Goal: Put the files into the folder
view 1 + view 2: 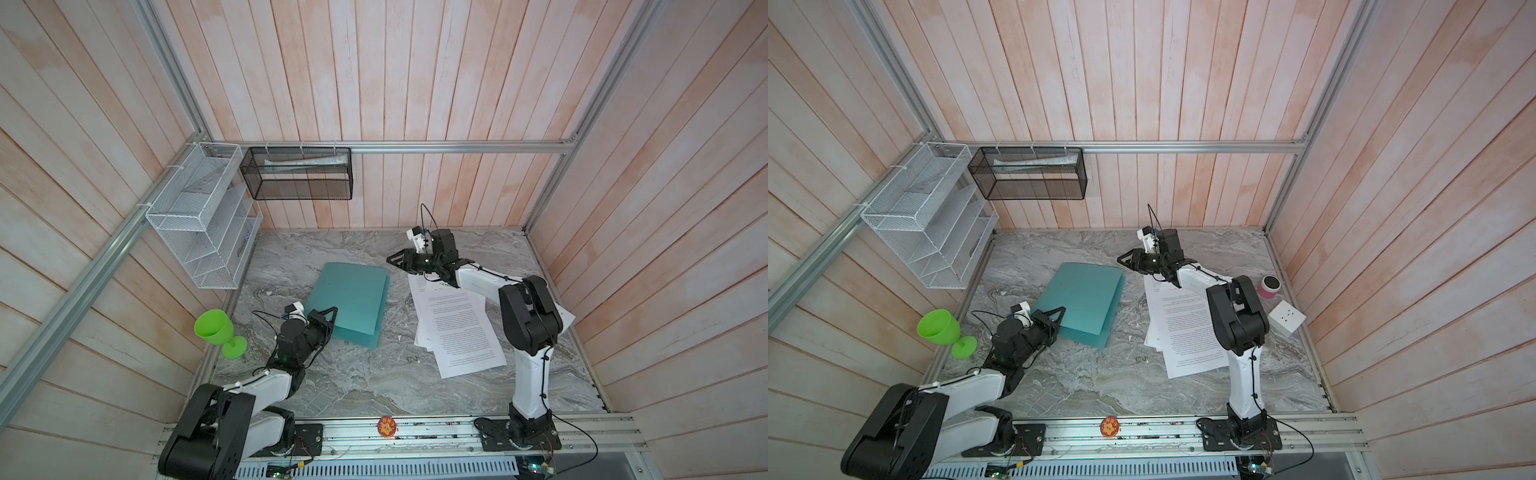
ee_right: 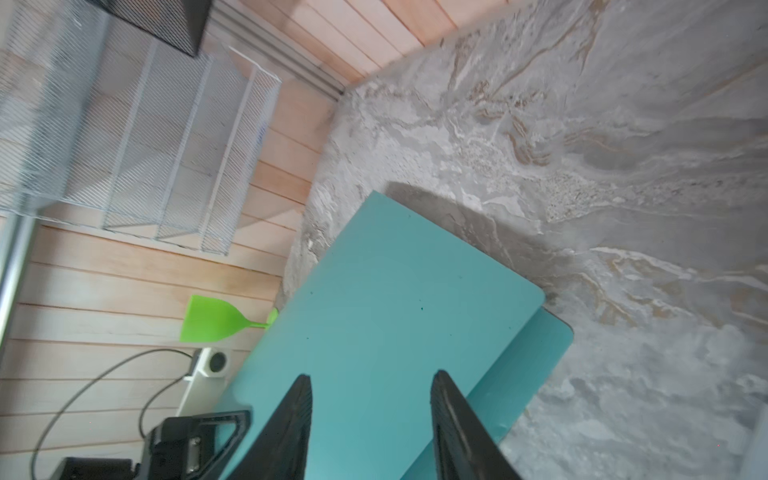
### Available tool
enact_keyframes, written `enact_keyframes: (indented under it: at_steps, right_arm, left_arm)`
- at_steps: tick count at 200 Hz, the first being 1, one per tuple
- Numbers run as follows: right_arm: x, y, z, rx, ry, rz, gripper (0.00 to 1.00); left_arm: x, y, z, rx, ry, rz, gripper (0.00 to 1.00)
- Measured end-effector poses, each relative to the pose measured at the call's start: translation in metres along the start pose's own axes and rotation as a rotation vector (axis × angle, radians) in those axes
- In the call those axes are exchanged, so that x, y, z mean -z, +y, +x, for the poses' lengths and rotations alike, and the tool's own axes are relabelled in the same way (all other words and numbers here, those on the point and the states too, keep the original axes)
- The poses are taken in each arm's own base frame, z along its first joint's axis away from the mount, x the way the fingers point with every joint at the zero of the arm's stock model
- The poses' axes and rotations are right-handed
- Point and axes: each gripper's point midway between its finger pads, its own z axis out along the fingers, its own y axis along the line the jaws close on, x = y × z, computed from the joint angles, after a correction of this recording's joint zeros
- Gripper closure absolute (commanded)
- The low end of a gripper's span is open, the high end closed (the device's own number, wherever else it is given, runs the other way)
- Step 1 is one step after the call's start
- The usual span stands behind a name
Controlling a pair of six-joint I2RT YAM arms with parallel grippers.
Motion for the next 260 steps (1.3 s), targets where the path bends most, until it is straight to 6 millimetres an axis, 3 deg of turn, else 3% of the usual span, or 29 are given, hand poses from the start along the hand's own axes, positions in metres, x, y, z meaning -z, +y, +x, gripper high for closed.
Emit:
enact_keyframes:
  at_steps: [30,59,84,115,163,219,260]
  right_arm:
    - [0.019,0.002,0.032,-0.106,0.004,-0.032,0.55]
    - [0.012,-0.006,0.077,-0.184,0.082,-0.022,0.51]
    - [0.0,0.012,0.101,-0.184,0.139,-0.062,0.48]
    - [-0.008,0.03,0.104,-0.172,0.145,-0.137,0.48]
    - [-0.027,0.02,0.112,-0.207,0.183,-0.142,0.48]
    - [-0.035,0.033,0.107,-0.2,0.201,-0.181,0.51]
    - [-0.047,0.025,0.125,-0.254,0.246,-0.177,0.53]
  left_arm:
    - [0.017,-0.019,-0.009,0.021,-0.068,0.042,1.0]
    - [0.022,-0.021,-0.012,0.037,-0.093,0.042,1.0]
    - [0.021,-0.014,-0.01,0.046,-0.092,0.021,1.0]
    - [0.02,-0.005,-0.004,0.053,-0.078,-0.005,1.0]
    - [0.019,0.001,-0.001,0.057,-0.072,-0.021,1.0]
    - [0.017,0.003,0.0,0.059,-0.066,-0.027,1.0]
    - [0.015,0.003,0.003,0.058,-0.057,-0.026,1.0]
